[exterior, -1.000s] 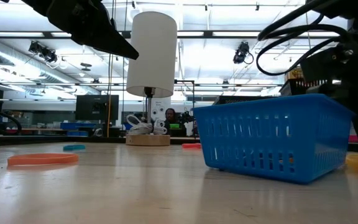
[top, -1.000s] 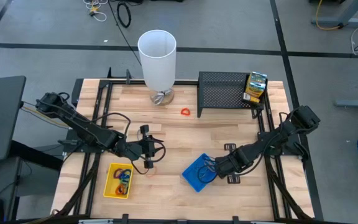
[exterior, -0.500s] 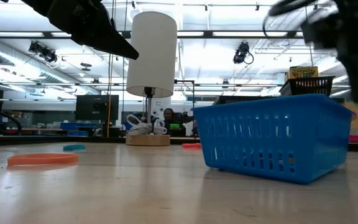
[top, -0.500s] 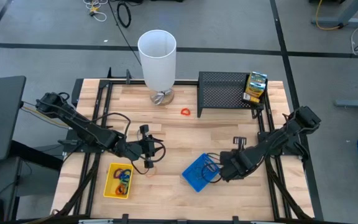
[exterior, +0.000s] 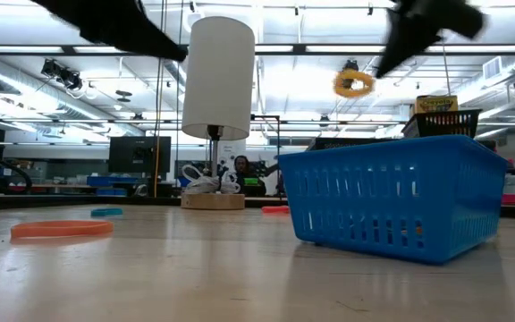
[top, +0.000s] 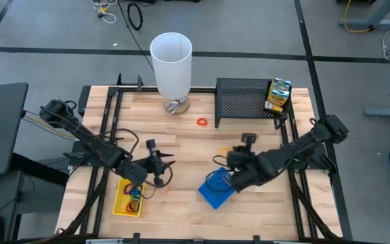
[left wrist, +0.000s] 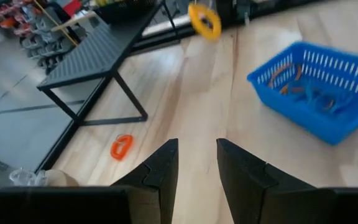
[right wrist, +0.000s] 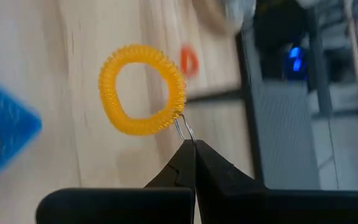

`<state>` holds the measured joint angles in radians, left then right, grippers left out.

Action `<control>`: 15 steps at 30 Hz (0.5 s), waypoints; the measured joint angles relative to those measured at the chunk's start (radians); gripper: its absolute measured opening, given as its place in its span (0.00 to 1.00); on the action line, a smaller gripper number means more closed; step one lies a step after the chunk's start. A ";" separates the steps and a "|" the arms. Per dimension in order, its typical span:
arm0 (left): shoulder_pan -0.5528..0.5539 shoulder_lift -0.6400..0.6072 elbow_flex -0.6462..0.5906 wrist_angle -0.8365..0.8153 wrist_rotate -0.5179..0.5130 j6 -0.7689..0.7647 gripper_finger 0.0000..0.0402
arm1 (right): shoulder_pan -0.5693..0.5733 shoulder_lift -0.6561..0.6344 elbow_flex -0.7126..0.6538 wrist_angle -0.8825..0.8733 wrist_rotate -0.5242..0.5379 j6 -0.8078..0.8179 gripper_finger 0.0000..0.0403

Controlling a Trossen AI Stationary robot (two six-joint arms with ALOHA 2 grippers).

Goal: Pick & Place Office Desk Supplies
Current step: Put the yellow spring keychain into the yellow bin

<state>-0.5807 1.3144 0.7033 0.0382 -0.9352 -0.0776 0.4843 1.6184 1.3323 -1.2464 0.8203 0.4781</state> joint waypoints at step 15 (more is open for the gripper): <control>0.008 0.072 0.000 0.464 0.173 0.152 0.30 | -0.052 0.000 0.000 0.897 -0.072 -0.711 0.00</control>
<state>-0.5726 1.3864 0.7030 0.5022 -0.7620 0.0744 0.4323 1.6184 1.3323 -0.3498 0.7485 -0.2330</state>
